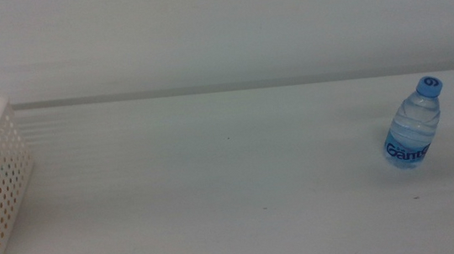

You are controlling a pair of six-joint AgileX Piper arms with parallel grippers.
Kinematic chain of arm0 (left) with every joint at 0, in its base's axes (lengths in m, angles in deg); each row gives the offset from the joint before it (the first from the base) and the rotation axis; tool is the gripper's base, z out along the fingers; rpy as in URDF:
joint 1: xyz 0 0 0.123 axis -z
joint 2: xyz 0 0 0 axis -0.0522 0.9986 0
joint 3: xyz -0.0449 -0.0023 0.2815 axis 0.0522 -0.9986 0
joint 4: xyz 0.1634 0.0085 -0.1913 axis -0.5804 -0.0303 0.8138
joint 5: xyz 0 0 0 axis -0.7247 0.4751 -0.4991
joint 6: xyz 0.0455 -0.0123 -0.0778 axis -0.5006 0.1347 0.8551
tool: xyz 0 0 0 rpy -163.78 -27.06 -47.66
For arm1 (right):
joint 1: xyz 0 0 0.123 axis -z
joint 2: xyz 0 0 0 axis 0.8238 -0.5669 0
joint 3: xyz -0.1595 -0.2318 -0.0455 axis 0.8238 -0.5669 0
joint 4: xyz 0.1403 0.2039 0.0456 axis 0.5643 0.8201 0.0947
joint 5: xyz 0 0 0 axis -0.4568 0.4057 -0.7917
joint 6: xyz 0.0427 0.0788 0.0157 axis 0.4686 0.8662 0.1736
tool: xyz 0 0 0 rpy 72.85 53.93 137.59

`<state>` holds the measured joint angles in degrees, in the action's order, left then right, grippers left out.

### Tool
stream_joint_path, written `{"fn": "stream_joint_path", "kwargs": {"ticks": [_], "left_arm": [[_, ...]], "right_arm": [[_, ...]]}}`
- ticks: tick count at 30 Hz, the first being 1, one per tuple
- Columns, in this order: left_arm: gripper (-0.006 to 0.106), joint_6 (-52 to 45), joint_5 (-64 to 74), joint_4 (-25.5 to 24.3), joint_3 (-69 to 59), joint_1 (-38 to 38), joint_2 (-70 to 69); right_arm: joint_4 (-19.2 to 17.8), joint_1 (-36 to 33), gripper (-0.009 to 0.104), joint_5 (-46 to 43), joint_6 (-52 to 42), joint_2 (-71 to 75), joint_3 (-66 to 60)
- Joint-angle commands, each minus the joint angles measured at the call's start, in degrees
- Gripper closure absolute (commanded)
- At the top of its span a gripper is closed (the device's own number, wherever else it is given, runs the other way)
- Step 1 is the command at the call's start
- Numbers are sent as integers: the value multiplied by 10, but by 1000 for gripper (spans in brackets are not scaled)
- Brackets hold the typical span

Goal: Use arms to grab the bottles and put them into the dustbin to the left of the table.

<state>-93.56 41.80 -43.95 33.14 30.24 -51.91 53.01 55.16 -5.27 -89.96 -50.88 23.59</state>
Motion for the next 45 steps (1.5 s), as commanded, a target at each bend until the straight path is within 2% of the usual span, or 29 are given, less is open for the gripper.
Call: {"fn": "stream_joint_path", "kwargs": {"ticks": [1, 4, 9, 13, 16, 21, 26, 30, 34, 39, 45], "left_arm": [[7, 4, -5, 7, -2, 5, -2], [7, 4, -5, 7, -2, 5, -2], [7, 4, -5, 7, -2, 5, -2], [7, 4, -5, 7, -2, 5, -2], [7, 4, -5, 7, -2, 5, -2], [7, 4, -5, 7, -2, 5, -2], [7, 4, -5, 7, -2, 5, -2], [7, 4, -5, 7, -2, 5, -2], [7, 4, -5, 7, -2, 5, -2], [7, 4, -5, 7, -2, 5, -2], [7, 4, -5, 7, -2, 5, -2]], "right_arm": [[4, 3, 10, -27, -38, -25, 3], [8, 3, 10, -66, -57, -71, 3], [42, 3, 10, -157, -71, -176, 3], [44, 3, 10, -232, -85, -267, 5], [44, 3, 10, -251, -85, -334, 22], [32, 3, 10, -272, -85, -431, 63], [-3, 3, 10, -272, -85, -510, 111], [-34, 3, 10, -272, -82, -547, 138], [-38, 3, 10, -271, -82, -575, 162], [-71, 3, 10, -270, -55, -610, 186], [-71, 3, 10, -270, -53, -658, 215]]}}
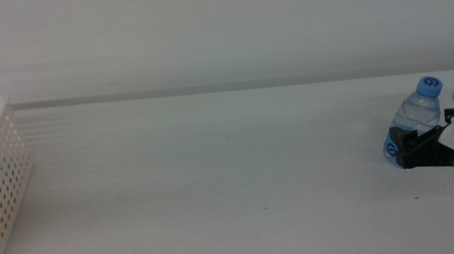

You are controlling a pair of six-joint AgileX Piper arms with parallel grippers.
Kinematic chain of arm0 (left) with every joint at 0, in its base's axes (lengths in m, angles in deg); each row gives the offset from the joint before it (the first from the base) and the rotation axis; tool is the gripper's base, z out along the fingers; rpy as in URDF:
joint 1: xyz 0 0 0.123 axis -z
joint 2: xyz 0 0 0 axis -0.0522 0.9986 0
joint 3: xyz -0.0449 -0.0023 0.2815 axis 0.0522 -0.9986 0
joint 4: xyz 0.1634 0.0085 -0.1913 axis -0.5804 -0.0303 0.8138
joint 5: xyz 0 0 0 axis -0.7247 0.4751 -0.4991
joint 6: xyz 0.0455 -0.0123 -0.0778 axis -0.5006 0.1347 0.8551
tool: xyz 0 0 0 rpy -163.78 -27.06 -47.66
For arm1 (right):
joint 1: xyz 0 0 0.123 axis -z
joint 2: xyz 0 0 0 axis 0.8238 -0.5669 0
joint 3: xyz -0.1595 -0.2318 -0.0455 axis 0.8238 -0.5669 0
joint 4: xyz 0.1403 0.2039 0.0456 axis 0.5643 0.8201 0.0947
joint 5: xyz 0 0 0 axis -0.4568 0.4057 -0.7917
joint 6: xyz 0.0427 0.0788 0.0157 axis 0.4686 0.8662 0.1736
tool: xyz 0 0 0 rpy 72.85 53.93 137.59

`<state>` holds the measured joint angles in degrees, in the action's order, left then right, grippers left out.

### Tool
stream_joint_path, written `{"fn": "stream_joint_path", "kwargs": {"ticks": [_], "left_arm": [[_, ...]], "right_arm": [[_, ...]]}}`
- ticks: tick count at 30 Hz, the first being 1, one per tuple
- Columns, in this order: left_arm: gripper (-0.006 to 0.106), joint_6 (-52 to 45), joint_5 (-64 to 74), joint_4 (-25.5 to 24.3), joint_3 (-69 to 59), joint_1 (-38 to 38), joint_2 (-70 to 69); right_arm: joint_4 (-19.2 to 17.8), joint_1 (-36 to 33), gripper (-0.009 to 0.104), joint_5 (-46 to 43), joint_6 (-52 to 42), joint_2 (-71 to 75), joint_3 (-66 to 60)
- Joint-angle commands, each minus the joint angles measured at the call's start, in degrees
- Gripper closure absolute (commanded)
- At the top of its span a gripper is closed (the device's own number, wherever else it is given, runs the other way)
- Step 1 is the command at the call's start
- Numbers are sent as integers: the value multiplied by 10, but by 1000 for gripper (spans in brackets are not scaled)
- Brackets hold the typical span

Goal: Use arms to grab the bottles and put them into the dustbin to the left of the table.

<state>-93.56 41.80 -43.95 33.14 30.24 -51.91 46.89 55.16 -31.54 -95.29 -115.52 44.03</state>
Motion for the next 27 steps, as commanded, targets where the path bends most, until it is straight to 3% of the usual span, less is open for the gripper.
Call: {"fn": "stream_joint_path", "kwargs": {"ticks": [1, 8, 16, 19, 21, 23, 27], "left_arm": [[7, 4, -5, 7, -2, 5, -2], [7, 4, -5, 7, -2, 5, -2], [7, 4, -5, 7, -2, 5, -2], [7, 4, -5, 7, -2, 5, -2], [7, 4, -5, 7, -2, 5, -2], [7, 4, -5, 7, -2, 5, -2], [7, 4, -5, 7, -2, 5, -2]], "right_arm": [[-11, 3, 10, -9, 0, -19, 15], [-50, 3, 10, -12, 30, -73, 60], [-59, 3, 14, -37, 30, -106, 88], [-85, 3, 31, -59, 30, -107, 88], [-113, 3, 60, -63, 30, -106, 88], [-154, 2, 99, -66, 53, -96, 88], [-182, -21, 97, -64, 113, -42, 99]]}}
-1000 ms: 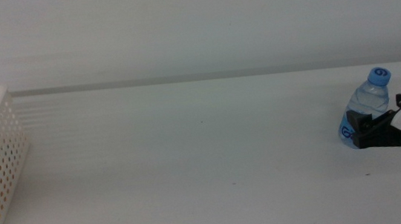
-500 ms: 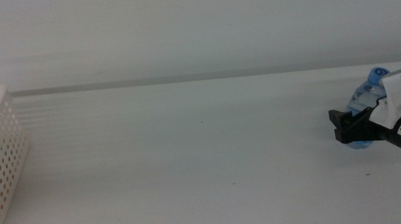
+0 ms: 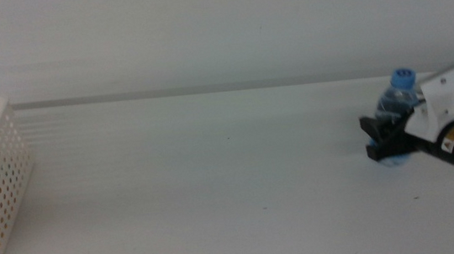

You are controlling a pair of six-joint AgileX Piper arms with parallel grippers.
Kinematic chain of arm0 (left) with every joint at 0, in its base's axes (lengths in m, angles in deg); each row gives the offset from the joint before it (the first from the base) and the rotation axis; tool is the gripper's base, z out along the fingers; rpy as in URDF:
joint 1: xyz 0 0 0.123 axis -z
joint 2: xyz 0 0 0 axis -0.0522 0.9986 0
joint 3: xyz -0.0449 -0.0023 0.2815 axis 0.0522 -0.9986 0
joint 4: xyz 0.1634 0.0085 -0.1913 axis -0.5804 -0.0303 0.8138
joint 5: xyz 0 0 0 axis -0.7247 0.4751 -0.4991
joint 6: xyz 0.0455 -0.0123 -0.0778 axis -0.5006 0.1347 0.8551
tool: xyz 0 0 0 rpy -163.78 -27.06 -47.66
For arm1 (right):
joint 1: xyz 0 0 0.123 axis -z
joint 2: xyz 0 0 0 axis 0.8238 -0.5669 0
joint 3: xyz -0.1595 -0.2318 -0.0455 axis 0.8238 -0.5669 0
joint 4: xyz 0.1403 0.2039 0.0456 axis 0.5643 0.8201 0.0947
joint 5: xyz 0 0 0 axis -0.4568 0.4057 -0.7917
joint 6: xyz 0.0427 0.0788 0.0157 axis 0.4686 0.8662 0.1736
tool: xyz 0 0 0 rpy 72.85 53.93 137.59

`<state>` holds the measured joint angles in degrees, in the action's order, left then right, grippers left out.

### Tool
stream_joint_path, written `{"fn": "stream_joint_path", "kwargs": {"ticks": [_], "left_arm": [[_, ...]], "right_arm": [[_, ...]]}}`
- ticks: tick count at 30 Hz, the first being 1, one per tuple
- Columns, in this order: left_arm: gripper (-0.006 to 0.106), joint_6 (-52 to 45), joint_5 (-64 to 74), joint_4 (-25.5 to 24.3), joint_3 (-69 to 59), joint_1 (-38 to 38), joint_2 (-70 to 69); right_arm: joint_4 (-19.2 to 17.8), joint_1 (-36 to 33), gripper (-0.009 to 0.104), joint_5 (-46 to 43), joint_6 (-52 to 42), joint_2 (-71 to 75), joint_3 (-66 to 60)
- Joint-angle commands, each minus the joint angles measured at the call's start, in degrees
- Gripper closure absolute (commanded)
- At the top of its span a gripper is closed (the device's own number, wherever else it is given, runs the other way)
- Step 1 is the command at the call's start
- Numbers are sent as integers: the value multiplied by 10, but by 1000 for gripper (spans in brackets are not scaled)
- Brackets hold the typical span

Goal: Use arms to grab the bottles and put them into the dustbin to the left of the table.

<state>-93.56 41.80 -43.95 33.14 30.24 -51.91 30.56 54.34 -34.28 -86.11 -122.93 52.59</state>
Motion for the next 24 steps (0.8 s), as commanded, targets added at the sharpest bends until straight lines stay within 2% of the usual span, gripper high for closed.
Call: {"fn": "stream_joint_path", "kwargs": {"ticks": [1, 7, 10, 12, 16, 24], "left_arm": [[7, 4, -5, 7, -2, 5, -2], [7, 4, -5, 7, -2, 5, -2], [7, 4, -5, 7, -2, 5, -2], [7, 4, -5, 7, -2, 5, -2], [7, 4, -5, 7, -2, 5, -2], [7, 4, -5, 7, -2, 5, -2]], "right_arm": [[-18, -27, 97, -26, 21, 46, 24], [-21, -164, 97, 94, 109, 36, 132], [-51, -232, 97, 99, 142, -16, 188], [-42, -273, 97, 100, 144, -57, 232], [-5, -320, 97, 130, 149, -118, 299], [-6, -337, 95, 157, 149, -167, 357]]}}
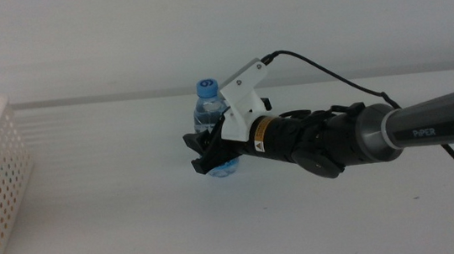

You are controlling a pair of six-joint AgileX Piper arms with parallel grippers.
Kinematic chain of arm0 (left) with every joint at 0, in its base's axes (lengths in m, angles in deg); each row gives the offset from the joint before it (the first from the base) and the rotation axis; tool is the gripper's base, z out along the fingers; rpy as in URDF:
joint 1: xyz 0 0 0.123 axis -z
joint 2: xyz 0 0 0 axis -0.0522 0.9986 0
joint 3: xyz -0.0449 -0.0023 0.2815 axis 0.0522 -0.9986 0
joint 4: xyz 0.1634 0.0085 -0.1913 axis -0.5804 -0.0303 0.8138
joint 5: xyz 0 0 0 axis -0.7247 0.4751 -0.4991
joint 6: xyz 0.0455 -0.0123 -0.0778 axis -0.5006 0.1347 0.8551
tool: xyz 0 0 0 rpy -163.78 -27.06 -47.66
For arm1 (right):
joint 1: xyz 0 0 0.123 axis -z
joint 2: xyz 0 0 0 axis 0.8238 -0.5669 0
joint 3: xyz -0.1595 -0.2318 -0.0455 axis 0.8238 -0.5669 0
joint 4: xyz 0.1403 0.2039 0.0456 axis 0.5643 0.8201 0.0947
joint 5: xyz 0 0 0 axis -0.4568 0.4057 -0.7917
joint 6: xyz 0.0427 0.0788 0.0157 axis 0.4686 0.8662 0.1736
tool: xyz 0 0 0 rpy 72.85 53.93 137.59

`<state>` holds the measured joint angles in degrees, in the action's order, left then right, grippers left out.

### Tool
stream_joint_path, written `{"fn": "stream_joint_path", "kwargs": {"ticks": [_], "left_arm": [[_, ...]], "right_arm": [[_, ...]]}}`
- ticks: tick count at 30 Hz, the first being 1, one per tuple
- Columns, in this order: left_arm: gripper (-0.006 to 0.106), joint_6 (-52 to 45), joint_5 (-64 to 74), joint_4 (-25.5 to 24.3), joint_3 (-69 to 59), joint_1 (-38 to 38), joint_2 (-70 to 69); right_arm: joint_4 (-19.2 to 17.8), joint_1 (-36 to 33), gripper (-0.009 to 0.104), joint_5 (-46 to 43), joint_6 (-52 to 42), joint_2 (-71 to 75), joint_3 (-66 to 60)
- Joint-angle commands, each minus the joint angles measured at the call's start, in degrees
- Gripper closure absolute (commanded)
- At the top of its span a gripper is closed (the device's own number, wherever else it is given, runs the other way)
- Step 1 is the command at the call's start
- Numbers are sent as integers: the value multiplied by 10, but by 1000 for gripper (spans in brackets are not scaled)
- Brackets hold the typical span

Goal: Use arms to grab the bottles and put them into the dustbin to the left of the table.

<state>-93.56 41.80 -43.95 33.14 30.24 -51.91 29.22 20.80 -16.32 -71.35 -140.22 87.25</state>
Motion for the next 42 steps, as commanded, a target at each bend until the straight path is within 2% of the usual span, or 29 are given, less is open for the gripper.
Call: {"fn": "stream_joint_path", "kwargs": {"ticks": [1, 4, 6, 9, 23, 24, 25, 27, 29, 30, 37, 42], "left_arm": [[7, 4, -5, 7, -2, 5, -2], [7, 4, -5, 7, -2, 5, -2], [7, 4, -5, 7, -2, 5, -2], [7, 4, -5, 7, -2, 5, -2], [7, 4, -5, 7, -2, 5, -2], [7, 4, -5, 7, -2, 5, -2], [7, 4, -5, 7, -2, 5, -2], [7, 4, -5, 7, -2, 5, -2], [7, 4, -5, 7, -2, 5, -2], [7, 4, -5, 7, -2, 5, -2], [7, 4, -5, 7, -2, 5, -2], [7, 4, -5, 6, -2, 5, -2]], "right_arm": [[8, -1, 94, -22, 1, 5, 10], [8, -1, 90, -21, 1, 5, 10], [-15, -1, 87, -21, 1, -2, 10], [-30, -1, 87, -22, 1, -3, 10], [-29, -1, 87, 10, 1, -15, 9], [-29, -2, 75, 11, 2, -15, 6], [-29, -2, 57, 16, 23, -12, 6], [-29, -2, 31, 24, 51, -4, 6], [-33, -2, 8, 41, 88, 9, 6], [-35, -2, 2, 60, 103, 19, 6], [-30, -7, 3, 158, 121, 102, -18], [28, -17, 3, 158, 90, 185, -111]]}}
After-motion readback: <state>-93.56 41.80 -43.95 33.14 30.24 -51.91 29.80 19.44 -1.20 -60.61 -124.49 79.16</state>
